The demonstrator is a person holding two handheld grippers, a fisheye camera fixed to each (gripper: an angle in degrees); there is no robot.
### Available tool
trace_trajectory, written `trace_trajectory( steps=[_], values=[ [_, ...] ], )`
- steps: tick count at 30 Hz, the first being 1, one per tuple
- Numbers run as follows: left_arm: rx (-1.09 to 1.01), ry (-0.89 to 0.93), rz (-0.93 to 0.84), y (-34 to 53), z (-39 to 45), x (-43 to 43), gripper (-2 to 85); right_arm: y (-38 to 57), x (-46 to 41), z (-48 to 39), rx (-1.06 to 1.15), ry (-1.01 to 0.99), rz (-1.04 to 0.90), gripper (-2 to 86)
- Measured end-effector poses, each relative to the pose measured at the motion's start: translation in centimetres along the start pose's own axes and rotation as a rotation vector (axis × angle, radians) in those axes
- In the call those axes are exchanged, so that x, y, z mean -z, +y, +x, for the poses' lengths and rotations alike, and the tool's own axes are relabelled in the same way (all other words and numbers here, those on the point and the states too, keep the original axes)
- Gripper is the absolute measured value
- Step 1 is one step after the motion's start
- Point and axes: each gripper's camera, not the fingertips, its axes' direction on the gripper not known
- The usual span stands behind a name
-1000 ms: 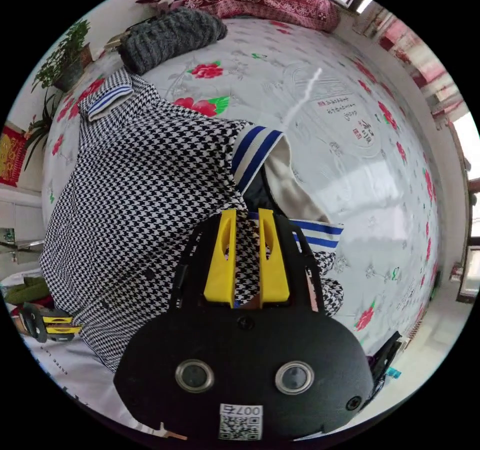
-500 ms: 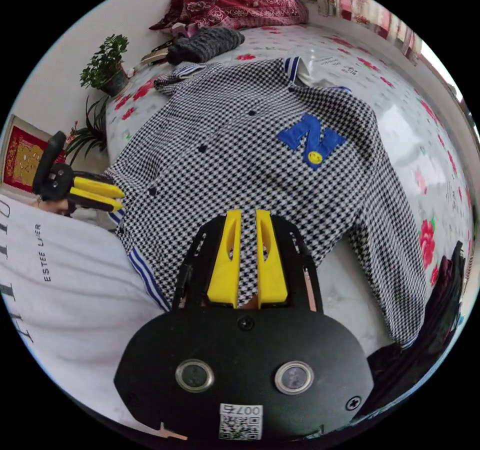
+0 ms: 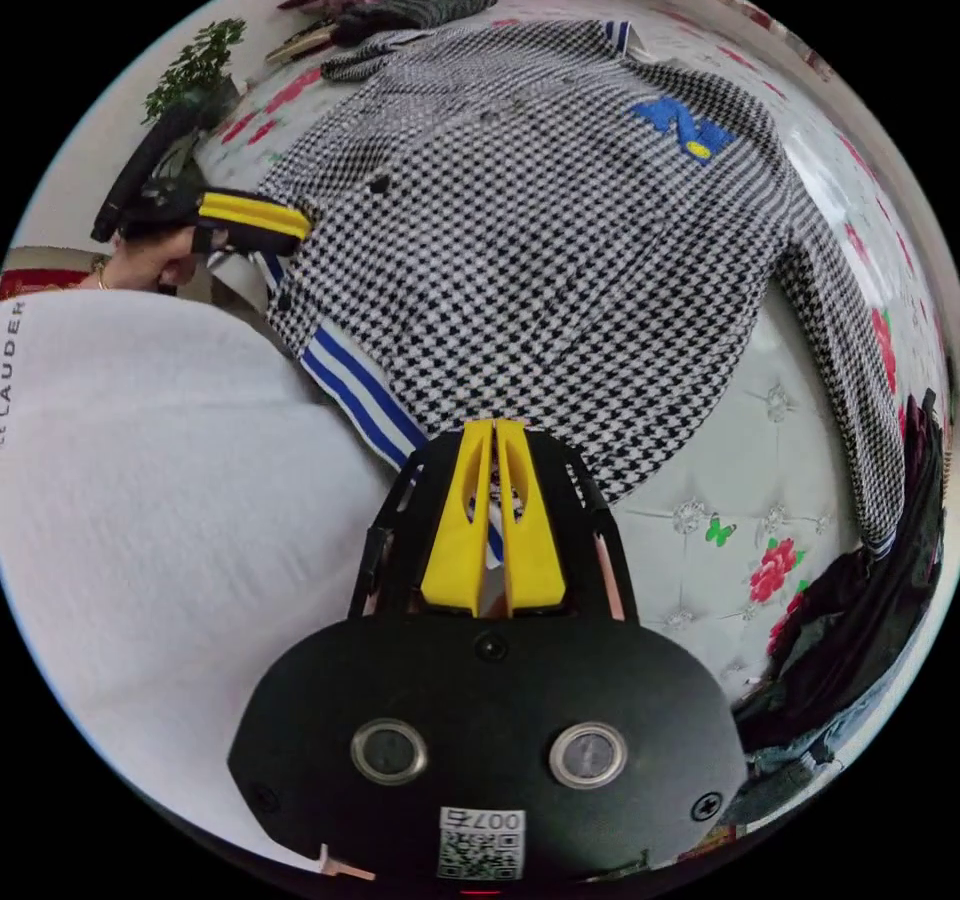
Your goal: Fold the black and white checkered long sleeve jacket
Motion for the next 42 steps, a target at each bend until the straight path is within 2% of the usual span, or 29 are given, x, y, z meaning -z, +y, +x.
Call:
trace_trajectory(
  steps=[1,7,14,17,21,24,26,28,30,36,42],
  values=[
    [0.001,-0.004,0.004,0.2,0.1,0.0,7.7,0.7,0.2,-0.4,0.01,0.027,0.077,-0.2],
    [0.028,-0.027,0.036,1.7,0.5,0.1,7.7,-1.0,0.3,-0.6,0.055,0.054,-0.005,-0.3],
    [0.082,-0.065,0.043,3.2,1.2,0.6,7.2,-0.2,0.4,1.0,0.044,-0.019,0.042,-0.3],
    [0.176,-0.072,0.102,4.9,0.6,2.5,3.9,0.3,0.4,1.7,0.051,-0.046,0.059,-0.3],
    [0.334,-0.002,0.257,8.2,-2.7,6.6,3.5,1.0,0.2,2.5,0.079,-0.064,0.073,-0.2],
    [0.423,-0.009,0.292,9.1,-7.2,8.5,6.5,1.3,0.4,3.1,0.064,-0.079,0.063,-0.2],
    [0.476,-0.027,0.305,9.2,-10.4,9.5,7.3,2.0,2.0,3.7,0.031,-0.111,0.148,-0.2],
    [0.498,-0.054,0.315,8.5,-13.5,10.7,8.1,3.2,5.2,4.7,-0.02,-0.171,0.308,-0.2],
    [0.482,-0.123,0.339,6.6,-17.0,12.6,9.0,3.4,7.0,5.1,-0.056,-0.155,0.365,-0.2],
    [0.347,-0.318,0.297,-2.1,-24.5,14.6,11.2,-0.4,9.1,5.4,-0.155,-0.179,0.355,-0.2],
    [0.23,-0.381,0.222,-11.7,-30.6,12.4,13.0,-5.6,9.9,3.3,-0.152,-0.206,0.344,-0.2]
  ],
)
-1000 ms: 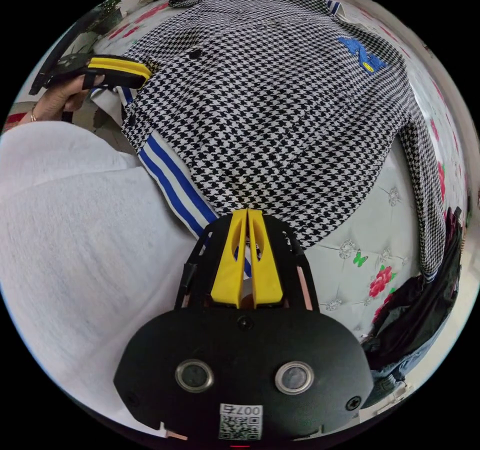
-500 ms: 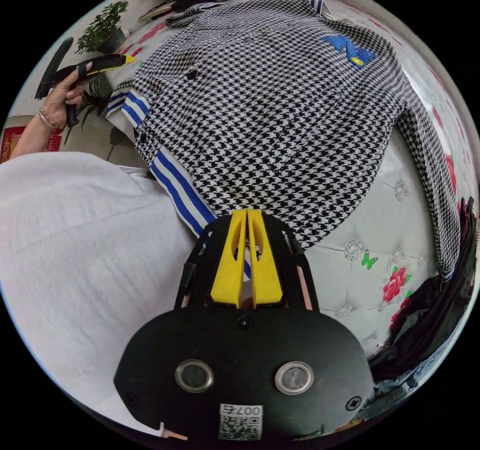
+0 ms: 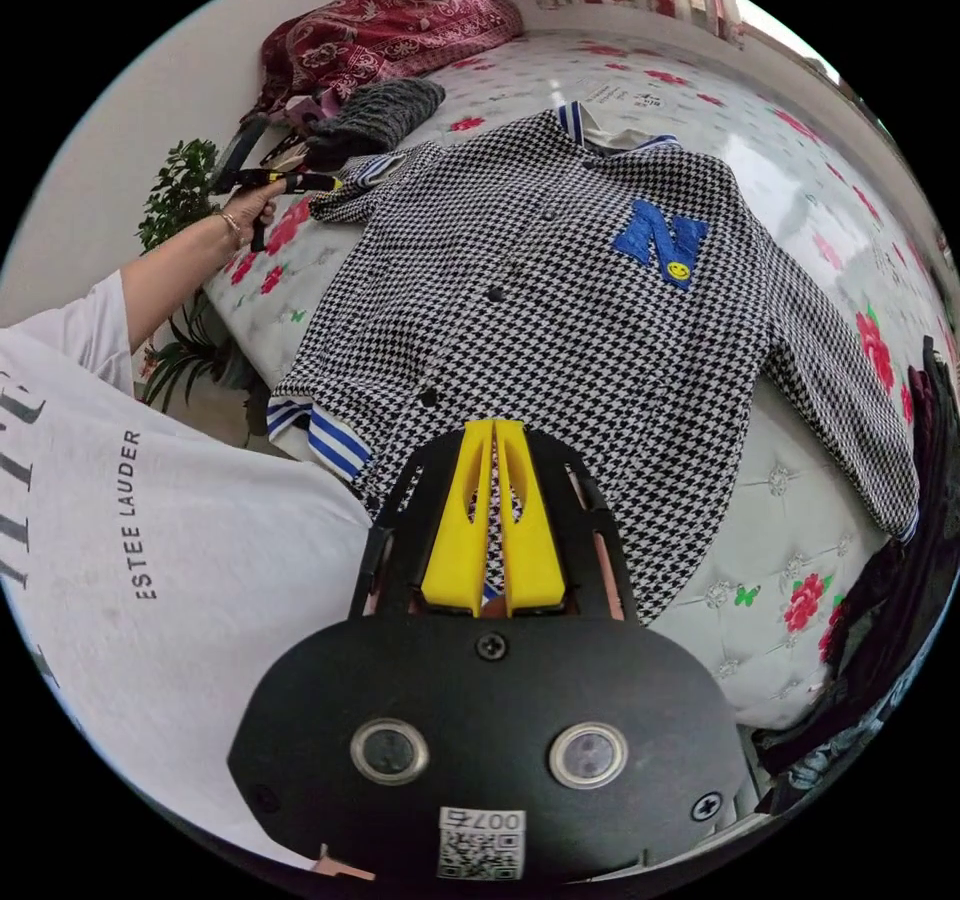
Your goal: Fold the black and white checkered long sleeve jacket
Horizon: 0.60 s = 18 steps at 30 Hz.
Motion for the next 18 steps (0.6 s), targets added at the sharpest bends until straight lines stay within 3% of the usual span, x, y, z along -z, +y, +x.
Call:
trace_trajectory(
  steps=[7,11,13,16,18],
  values=[
    [0.007,0.05,-0.034,-3.8,-2.6,-5.4,11.8,-5.4,-4.5,-6.4,0.291,-0.16,-0.108,-0.2],
    [0.192,0.168,0.061,-1.3,-7.8,-4.3,5.4,-7.2,-8.4,-9.5,0.447,-0.231,-0.22,-0.2],
    [0.264,0.222,0.141,0.4,-10.7,-2.7,4.3,-6.2,-12.1,-10.8,0.504,-0.323,-0.401,-0.2],
    [0.404,0.266,0.279,3.7,-16.6,0.9,3.5,-2.4,-16.3,-11.5,0.594,-0.301,-0.612,-0.2],
    [0.567,0.298,0.365,6.4,-22.6,4.0,3.1,-1.5,-15.9,-10.8,0.569,-0.332,-0.563,-0.2]
  ],
)
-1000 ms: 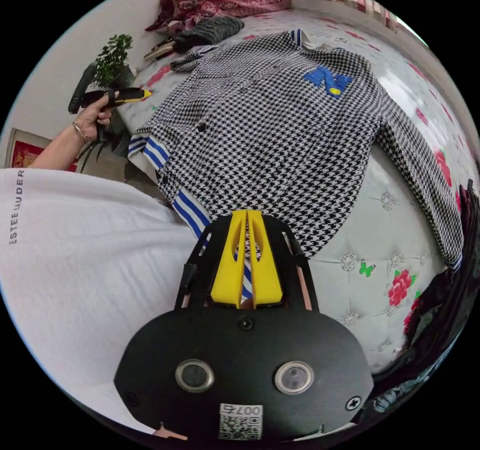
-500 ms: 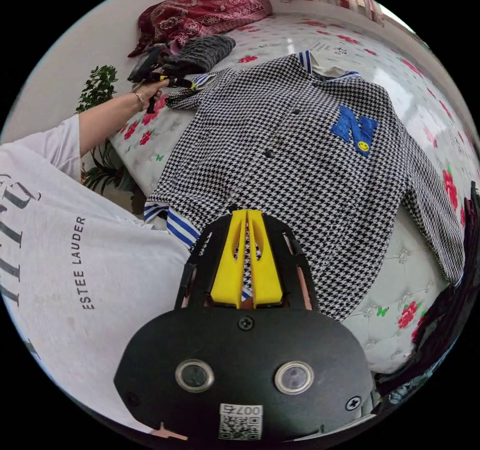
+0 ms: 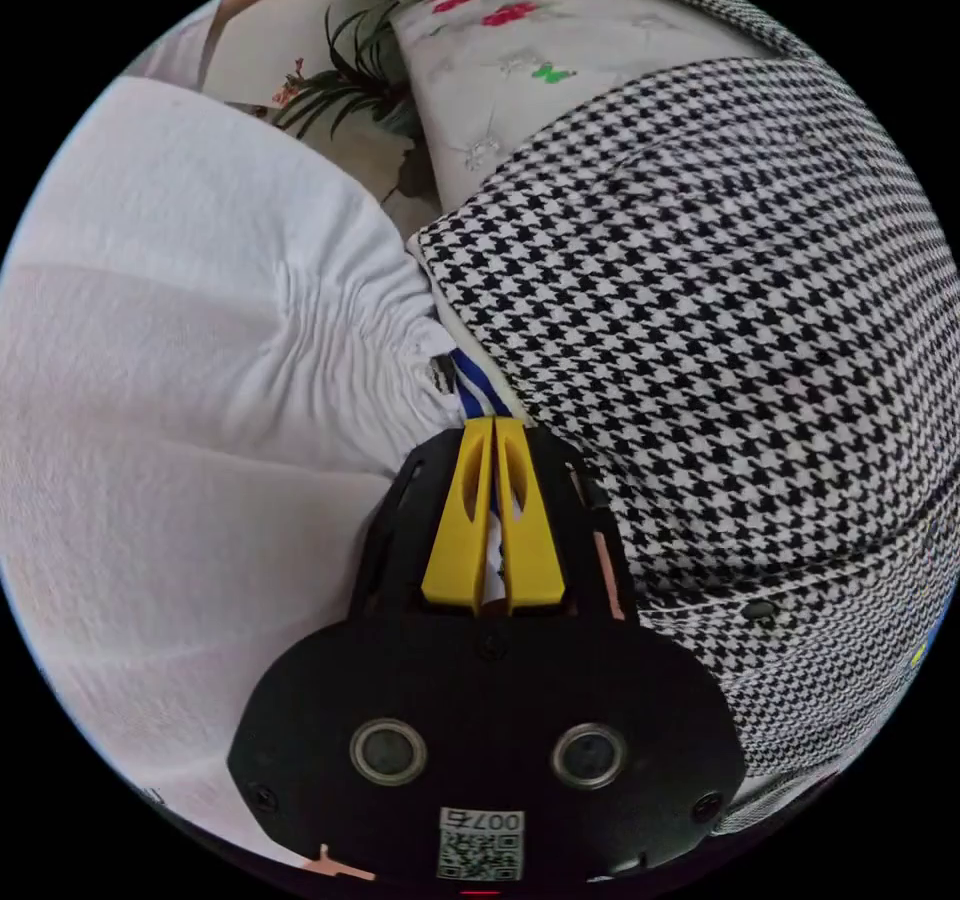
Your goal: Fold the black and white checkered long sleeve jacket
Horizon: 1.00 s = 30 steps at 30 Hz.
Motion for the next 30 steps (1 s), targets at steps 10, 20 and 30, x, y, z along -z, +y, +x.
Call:
trace_trajectory(
  steps=[10,20,30],
  values=[
    [0.179,0.2,0.24,0.3,-3.5,16.2,2.4,11.4,9.5,-0.7,-0.1,0.108,0.47,-0.3],
    [-0.38,0.637,0.069,8.2,32.9,12.6,3.8,29.7,13.0,1.9,-0.459,0.276,0.697,-0.2],
    [-0.676,0.426,-0.426,24.8,45.5,-1.7,12.4,51.2,13.5,8.7,-1.027,0.145,1.158,3.4]
  ],
)
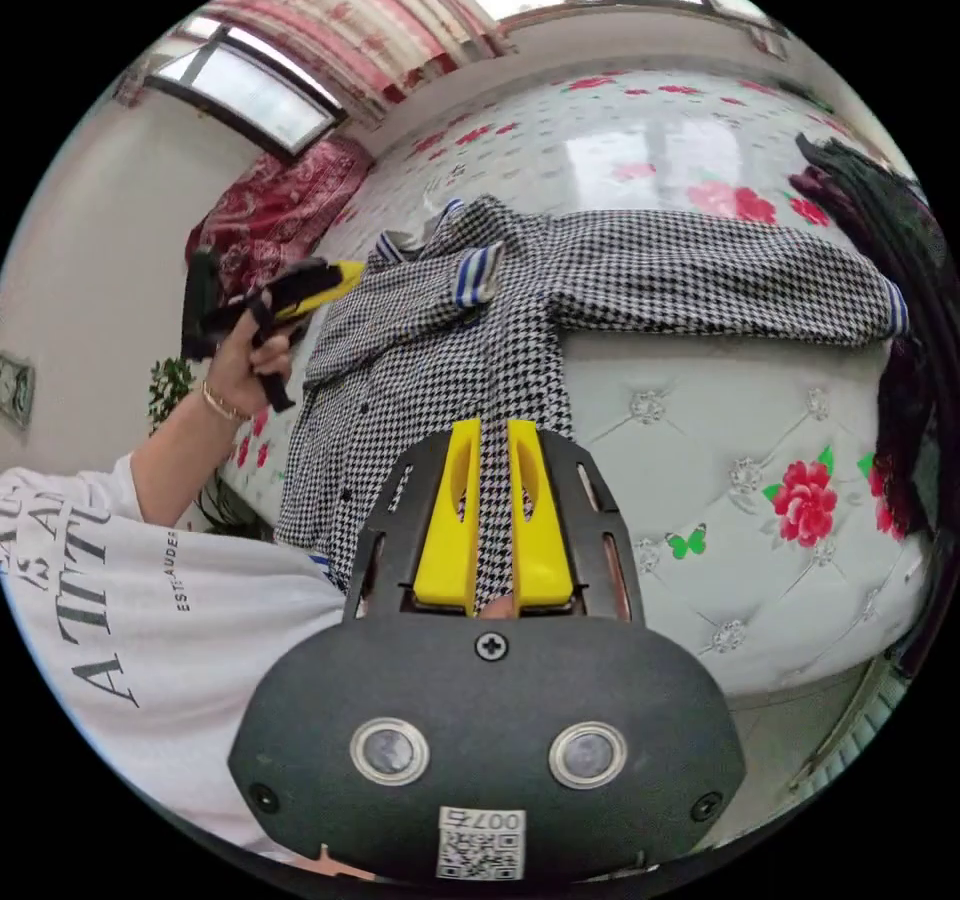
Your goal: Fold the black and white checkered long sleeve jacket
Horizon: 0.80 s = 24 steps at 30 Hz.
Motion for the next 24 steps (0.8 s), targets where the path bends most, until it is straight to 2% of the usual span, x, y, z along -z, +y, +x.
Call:
trace_trajectory(
  steps=[4,7,9,13,16,18,20,23,24],
  values=[
    [0.022,-0.126,-0.103,4.4,-1.7,0.0,11.9,-2.3,3.8,10.4,-0.327,-0.082,0.237,6.1],
    [0.108,-0.23,-0.185,7.9,-4.0,0.6,10.8,-3.7,4.6,16.1,-0.51,-0.088,0.347,7.9],
    [0.24,-0.285,-0.256,10.2,-6.4,1.0,9.4,-4.0,4.4,18.8,-0.607,-0.088,0.403,8.7],
    [0.446,-0.281,-0.284,13.0,-10.0,2.1,8.6,-4.1,3.2,22.1,-0.773,-0.028,0.484,9.3],
    [0.594,-0.277,-0.271,14.7,-12.3,3.0,8.1,-4.6,2.8,23.1,-0.829,-0.097,0.548,7.1],
    [0.661,-0.267,-0.243,15.6,-13.5,3.7,7.9,-6.0,3.0,22.7,-0.812,-0.16,0.555,4.4],
    [0.688,-0.265,-0.216,16.1,-14.0,4.3,7.9,-8.5,4.2,20.2,-0.691,-0.156,0.578,2.3],
    [0.699,-0.281,-0.195,16.9,-14.5,4.8,7.8,-14.8,5.9,10.2,-0.299,-0.076,0.507,0.7],
    [0.703,-0.288,-0.2,17.3,-14.7,4.9,7.8,-16.6,5.8,4.3,-0.102,-0.042,0.473,0.4]
  ],
)
